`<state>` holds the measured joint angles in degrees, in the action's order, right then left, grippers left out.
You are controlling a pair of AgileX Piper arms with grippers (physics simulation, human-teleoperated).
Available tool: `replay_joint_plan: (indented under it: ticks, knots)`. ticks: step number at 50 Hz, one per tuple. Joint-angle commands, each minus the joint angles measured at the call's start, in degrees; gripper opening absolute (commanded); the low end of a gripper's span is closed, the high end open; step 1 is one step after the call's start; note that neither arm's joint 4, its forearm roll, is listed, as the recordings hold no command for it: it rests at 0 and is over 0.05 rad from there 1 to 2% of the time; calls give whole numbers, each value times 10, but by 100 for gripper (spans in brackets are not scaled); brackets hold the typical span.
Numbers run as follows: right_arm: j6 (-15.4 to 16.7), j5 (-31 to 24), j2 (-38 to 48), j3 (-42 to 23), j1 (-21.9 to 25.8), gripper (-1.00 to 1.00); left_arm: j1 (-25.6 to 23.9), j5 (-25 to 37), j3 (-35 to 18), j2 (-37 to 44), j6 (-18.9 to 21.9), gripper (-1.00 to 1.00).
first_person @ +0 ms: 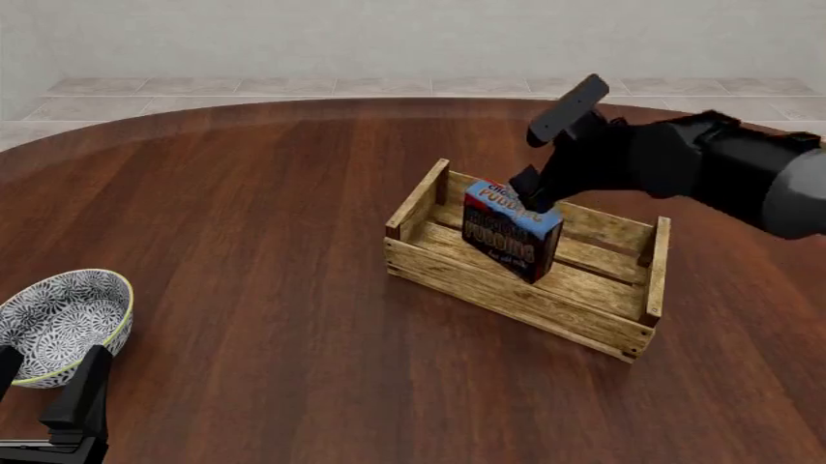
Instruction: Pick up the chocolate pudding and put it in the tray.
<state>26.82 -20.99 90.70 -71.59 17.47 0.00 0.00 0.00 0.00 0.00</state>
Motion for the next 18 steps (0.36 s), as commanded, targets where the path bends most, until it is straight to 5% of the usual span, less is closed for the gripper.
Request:
replay_joint_plan:
  ticks: [1, 18]
  knots:
    - [-6, -44, -98, 7, 25, 100, 0, 0, 0, 0, 0, 100]
    - [-12, -64, -247, 69, 56, 100, 0, 0, 0, 0, 0, 100]
